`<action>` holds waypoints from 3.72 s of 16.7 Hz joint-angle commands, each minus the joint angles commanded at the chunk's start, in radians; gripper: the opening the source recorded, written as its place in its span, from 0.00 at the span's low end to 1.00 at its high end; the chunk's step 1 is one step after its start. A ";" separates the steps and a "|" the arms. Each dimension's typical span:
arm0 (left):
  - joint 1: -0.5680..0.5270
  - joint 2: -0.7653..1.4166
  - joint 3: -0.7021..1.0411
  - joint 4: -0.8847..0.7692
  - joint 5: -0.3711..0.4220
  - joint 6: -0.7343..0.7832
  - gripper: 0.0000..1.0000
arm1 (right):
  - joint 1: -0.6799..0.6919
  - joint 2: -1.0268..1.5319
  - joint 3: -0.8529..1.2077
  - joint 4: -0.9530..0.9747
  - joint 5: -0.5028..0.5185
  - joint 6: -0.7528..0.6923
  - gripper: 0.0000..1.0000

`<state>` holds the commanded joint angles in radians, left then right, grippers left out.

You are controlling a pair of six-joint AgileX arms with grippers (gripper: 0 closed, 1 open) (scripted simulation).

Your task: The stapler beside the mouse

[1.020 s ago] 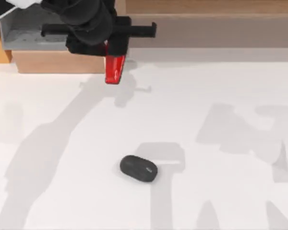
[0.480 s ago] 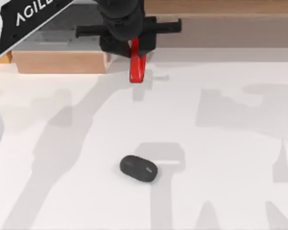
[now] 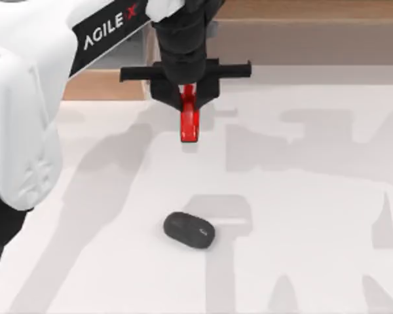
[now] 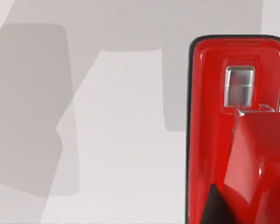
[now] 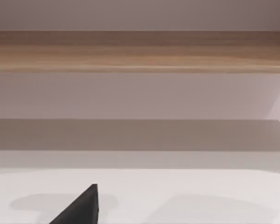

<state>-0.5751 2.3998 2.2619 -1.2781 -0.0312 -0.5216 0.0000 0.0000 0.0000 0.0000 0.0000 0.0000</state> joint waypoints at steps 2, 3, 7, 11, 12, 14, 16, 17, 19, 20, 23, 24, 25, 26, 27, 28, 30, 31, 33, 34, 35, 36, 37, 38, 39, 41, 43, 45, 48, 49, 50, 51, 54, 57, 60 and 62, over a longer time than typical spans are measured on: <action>-0.001 0.035 0.015 -0.015 -0.002 -0.011 0.00 | 0.000 0.000 0.000 0.000 0.000 0.000 1.00; -0.001 0.048 0.020 -0.020 -0.003 -0.015 0.00 | 0.000 0.000 0.000 0.000 0.000 0.000 1.00; -0.001 0.067 0.026 -0.029 -0.005 -0.021 0.00 | 0.000 0.000 0.000 0.000 0.000 0.000 1.00; 0.004 0.065 0.025 -0.028 -0.005 -0.019 0.00 | 0.000 0.000 0.000 0.000 0.000 0.000 1.00; 0.004 0.065 0.025 -0.028 -0.005 -0.019 0.00 | 0.000 0.000 0.000 0.000 0.000 0.000 1.00; -0.003 0.058 0.023 -0.038 0.000 -0.012 0.00 | 0.000 0.000 0.000 0.000 0.000 0.000 1.00; -0.017 0.041 0.019 -0.054 0.010 0.002 0.00 | 0.000 0.000 0.000 0.000 0.000 0.000 1.00; -0.025 0.030 0.016 -0.062 0.016 0.010 0.00 | 0.000 0.000 0.000 0.000 0.000 0.000 1.00; -0.042 0.005 0.008 -0.078 0.029 0.027 0.00 | 0.000 0.000 0.000 0.000 0.000 0.000 1.00; -0.050 -0.008 0.003 -0.085 0.034 0.034 0.00 | 0.000 0.000 0.000 0.000 0.000 0.000 1.00; -0.071 -0.038 -0.005 -0.099 0.047 0.049 0.00 | 0.000 0.000 0.000 0.000 0.000 0.000 1.00; -0.076 -0.044 -0.005 -0.100 0.048 0.050 0.00 | 0.000 0.000 0.000 0.000 0.000 0.000 1.00; -0.079 -0.048 -0.005 -0.099 0.049 0.049 0.00 | 0.000 0.000 0.000 0.000 0.000 0.000 1.00; -0.080 -0.050 -0.004 -0.096 0.048 0.047 0.00 | 0.000 0.000 0.000 0.000 0.000 0.000 1.00; -0.081 -0.051 -0.004 -0.090 0.047 0.043 0.00 | 0.000 0.000 0.000 0.000 0.000 0.000 1.00; -0.080 -0.050 -0.004 -0.083 0.044 0.039 0.00 | 0.000 0.000 0.000 0.000 0.000 0.000 1.00; -0.074 -0.044 -0.006 -0.063 0.038 0.029 0.00 | 0.000 0.000 0.000 0.000 0.000 0.000 1.00; -0.068 -0.039 -0.007 -0.050 0.034 0.024 0.00 | 0.000 0.000 0.000 0.000 0.000 0.000 1.00; -0.054 -0.024 -0.012 -0.020 0.024 0.012 0.00 | 0.000 0.000 0.000 0.000 0.000 0.000 1.00; -0.046 -0.012 -0.015 -0.004 0.019 0.006 0.00 | 0.000 0.000 0.000 0.000 0.000 0.000 1.00; -0.038 0.002 -0.018 0.012 0.014 0.001 0.00 | 0.000 0.000 0.000 0.000 0.000 0.000 1.00; -0.030 0.016 -0.023 0.027 0.010 -0.004 0.00 | 0.000 0.000 0.000 0.000 0.000 0.000 1.00; -0.022 0.031 -0.029 0.041 0.006 -0.007 0.00 | 0.000 0.000 0.000 0.000 0.000 0.000 1.00; -0.014 0.044 -0.038 0.055 0.002 -0.011 0.00 | 0.000 0.000 0.000 0.000 0.000 0.000 1.00; -0.007 0.057 -0.047 0.066 -0.001 -0.014 0.00 | 0.000 0.000 0.000 0.000 0.000 0.000 1.00; 0.002 0.079 -0.067 0.078 -0.004 -0.018 0.00 | 0.000 0.000 0.000 0.000 0.000 0.000 1.00; 0.002 0.080 -0.068 0.079 -0.004 -0.018 0.00 | 0.000 0.000 0.000 0.000 0.000 0.000 1.00; 0.002 0.080 -0.068 0.079 -0.004 -0.018 0.00 | 0.000 0.000 0.000 0.000 0.000 0.000 1.00; 0.002 0.080 -0.068 0.079 -0.004 -0.018 0.15 | 0.000 0.000 0.000 0.000 0.000 0.000 1.00; 0.002 0.080 -0.068 0.079 -0.004 -0.018 0.23 | 0.000 0.000 0.000 0.000 0.000 0.000 1.00; 0.002 0.080 -0.068 0.079 -0.004 -0.018 0.30 | 0.000 0.000 0.000 0.000 0.000 0.000 1.00; 0.002 0.080 -0.068 0.079 -0.004 -0.018 0.38 | 0.000 0.000 0.000 0.000 0.000 0.000 1.00; 0.002 0.080 -0.068 0.079 -0.004 -0.018 0.60 | 0.000 0.000 0.000 0.000 0.000 0.000 1.00; 0.002 0.080 -0.068 0.079 -0.004 -0.018 0.83 | 0.000 0.000 0.000 0.000 0.000 0.000 1.00; 0.002 0.080 -0.068 0.079 -0.004 -0.018 1.00 | 0.000 0.000 0.000 0.000 0.000 0.000 1.00; 0.002 0.080 -0.068 0.079 -0.004 -0.018 1.00 | 0.000 0.000 0.000 0.000 0.000 0.000 1.00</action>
<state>-0.5731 2.4801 2.1939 -1.1993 -0.0357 -0.5395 0.0000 0.0000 0.0000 0.0000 0.0000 0.0000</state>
